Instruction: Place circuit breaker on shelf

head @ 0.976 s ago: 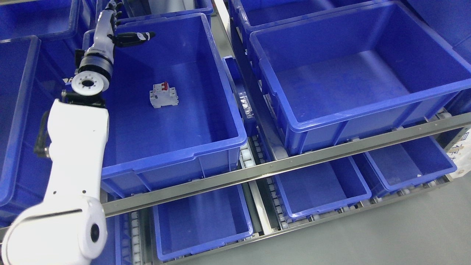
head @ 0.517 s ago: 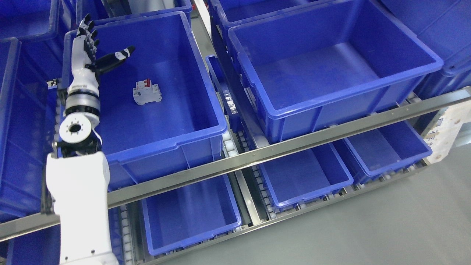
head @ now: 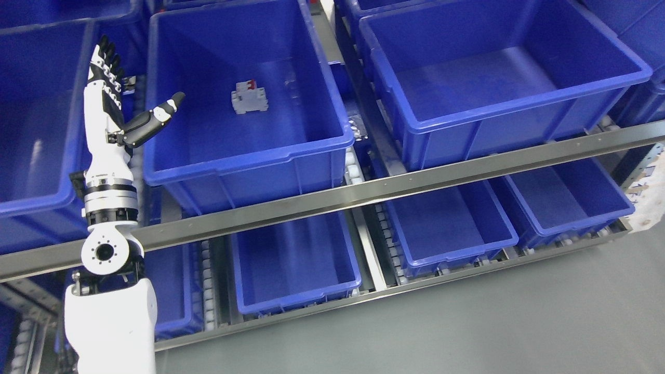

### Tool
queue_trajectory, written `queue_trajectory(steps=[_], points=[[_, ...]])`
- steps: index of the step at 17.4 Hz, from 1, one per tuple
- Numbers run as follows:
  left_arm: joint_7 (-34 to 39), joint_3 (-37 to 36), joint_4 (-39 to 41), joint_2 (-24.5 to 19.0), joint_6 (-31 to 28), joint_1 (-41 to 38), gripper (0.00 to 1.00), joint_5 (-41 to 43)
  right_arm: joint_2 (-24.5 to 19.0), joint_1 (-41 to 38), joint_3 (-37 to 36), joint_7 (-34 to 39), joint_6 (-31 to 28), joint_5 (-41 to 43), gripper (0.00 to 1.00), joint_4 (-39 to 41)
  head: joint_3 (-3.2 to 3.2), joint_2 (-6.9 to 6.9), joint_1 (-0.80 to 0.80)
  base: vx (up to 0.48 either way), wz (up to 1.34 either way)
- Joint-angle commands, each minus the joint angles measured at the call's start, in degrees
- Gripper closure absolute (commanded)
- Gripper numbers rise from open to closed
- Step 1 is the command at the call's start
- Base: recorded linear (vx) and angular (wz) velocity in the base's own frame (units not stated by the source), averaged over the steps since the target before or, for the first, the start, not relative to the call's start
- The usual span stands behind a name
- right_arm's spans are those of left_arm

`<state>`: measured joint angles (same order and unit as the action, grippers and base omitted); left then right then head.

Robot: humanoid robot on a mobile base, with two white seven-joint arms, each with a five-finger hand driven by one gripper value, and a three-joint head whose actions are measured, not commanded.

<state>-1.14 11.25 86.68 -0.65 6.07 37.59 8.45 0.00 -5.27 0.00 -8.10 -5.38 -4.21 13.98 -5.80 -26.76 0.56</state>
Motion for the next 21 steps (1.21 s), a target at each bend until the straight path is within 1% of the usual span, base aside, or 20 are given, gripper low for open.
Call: queue_trajectory(steps=[1, 2, 6, 13, 21], points=[[0.3, -0.9, 10.6, -0.4, -3.1, -2.8, 0.00, -0.5, 1.0, 0.0, 1.1, 0.3, 0.8, 0.0, 0.00, 0.0, 0.00, 0.00, 0.00, -0.188, 0.25], [0.3, -2.1, 10.6, -0.4, -5.7, -2.7, 0.00, -0.7, 1.0, 0.0, 1.1, 0.4, 0.8, 0.1, 0.00, 0.0, 0.00, 0.00, 0.00, -0.183, 0.21], [0.4, -2.1, 10.7, -0.4, -5.5, -2.8, 0.00, -0.6, 1.0, 0.0, 1.1, 0.3, 0.8, 0.0, 0.00, 0.0, 0.00, 0.00, 0.00, -0.115, 0.13], [-0.4, 0.2, 10.7, -0.4, -4.5, -4.3, 0.00, -0.7, 1.0, 0.0, 1.1, 0.4, 0.9, 0.0, 0.00, 0.0, 0.00, 0.00, 0.00, 0.050, -0.08], [-0.1, -0.6, 10.7, -0.4, -4.8, -4.7, 0.00, -0.6, 1.0, 0.0, 1.1, 0.3, 0.8, 0.0, 0.00, 0.0, 0.00, 0.00, 0.00, 0.035, -0.29]])
